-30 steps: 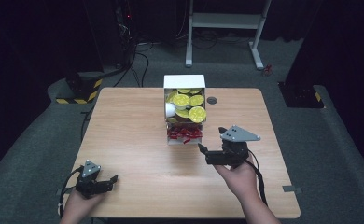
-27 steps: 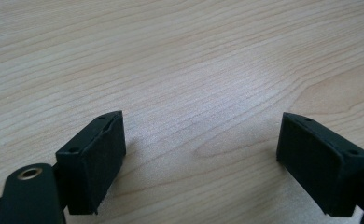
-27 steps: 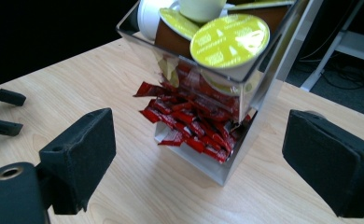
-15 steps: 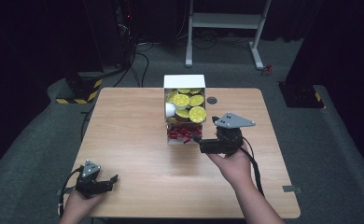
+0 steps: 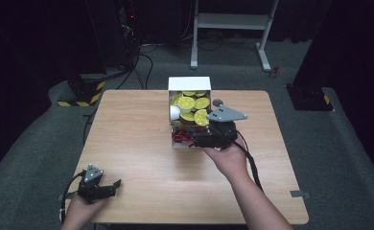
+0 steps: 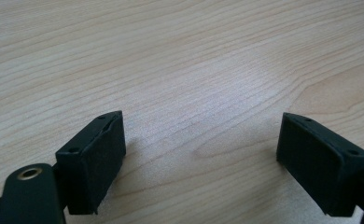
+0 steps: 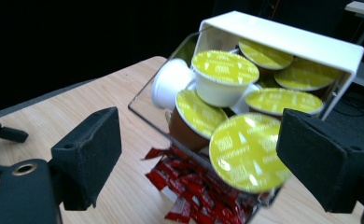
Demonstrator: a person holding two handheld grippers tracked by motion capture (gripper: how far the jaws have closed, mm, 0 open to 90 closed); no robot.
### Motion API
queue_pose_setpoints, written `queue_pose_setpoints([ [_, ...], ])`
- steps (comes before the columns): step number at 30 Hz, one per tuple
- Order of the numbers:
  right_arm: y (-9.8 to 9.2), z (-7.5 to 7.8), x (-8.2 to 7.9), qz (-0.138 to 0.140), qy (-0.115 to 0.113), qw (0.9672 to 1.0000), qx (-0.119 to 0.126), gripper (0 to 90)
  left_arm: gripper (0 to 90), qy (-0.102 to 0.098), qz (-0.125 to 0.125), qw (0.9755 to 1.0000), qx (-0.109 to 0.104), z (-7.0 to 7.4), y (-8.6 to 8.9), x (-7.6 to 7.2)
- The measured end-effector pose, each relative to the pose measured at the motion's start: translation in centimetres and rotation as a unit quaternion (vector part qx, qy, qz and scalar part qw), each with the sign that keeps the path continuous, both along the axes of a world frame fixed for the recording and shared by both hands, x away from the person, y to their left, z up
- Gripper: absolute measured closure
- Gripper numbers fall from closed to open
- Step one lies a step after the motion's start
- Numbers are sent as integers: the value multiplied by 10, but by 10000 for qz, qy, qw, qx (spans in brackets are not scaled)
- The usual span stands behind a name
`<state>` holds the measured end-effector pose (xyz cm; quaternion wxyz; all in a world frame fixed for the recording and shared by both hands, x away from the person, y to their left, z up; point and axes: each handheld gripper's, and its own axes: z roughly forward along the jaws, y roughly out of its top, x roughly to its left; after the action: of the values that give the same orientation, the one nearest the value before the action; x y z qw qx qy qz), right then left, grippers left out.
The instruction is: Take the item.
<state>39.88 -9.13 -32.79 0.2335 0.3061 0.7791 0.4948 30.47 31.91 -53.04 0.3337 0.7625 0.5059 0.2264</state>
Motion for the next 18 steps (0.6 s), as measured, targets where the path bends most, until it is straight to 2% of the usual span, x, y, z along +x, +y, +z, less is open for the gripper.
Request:
queue_pose_setpoints([
  [4,5,4,7,-15,53,9999,106,142,160,1,2,10000,0,0,0,0],
  [7,8,6,11,6,74,9999,99,149,160,-2,-16,10000,14,0,0,0],
  [13,15,1,22,-31,147,9998,90,149,160,-15,-2,10000,-15,0,0,0],
  [18,21,-1,29,-137,112,9998,48,147,160,-2,-22,10000,12,0,0,0],
])
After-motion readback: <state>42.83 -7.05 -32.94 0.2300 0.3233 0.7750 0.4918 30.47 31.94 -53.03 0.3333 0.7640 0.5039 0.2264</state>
